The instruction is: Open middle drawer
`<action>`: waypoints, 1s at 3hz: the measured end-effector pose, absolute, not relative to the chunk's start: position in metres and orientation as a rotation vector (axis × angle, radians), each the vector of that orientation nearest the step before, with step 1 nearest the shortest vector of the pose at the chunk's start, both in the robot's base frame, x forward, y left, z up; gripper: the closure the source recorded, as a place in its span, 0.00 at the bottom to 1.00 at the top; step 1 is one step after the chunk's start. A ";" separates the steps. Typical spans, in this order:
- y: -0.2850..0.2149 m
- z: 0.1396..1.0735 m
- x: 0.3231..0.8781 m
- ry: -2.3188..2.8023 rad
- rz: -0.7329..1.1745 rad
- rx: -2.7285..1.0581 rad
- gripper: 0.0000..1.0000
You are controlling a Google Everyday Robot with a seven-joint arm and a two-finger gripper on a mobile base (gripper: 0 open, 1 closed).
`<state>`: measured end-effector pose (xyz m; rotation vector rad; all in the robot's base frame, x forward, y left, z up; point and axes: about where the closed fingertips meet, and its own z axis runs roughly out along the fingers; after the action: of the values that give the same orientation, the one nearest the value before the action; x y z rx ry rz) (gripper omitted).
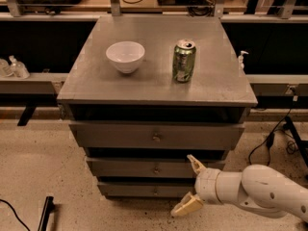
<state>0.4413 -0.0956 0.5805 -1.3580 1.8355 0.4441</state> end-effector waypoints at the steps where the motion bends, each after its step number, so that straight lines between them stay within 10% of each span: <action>1: -0.089 0.574 0.440 1.868 0.419 -1.429 0.00; 3: -0.133 0.530 0.450 2.030 0.169 -1.637 0.00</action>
Offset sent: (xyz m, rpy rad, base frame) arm 0.0227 -0.0174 -0.0574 -0.4898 0.0910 0.0946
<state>0.4496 -0.1332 0.5305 -1.6369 2.0303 0.1693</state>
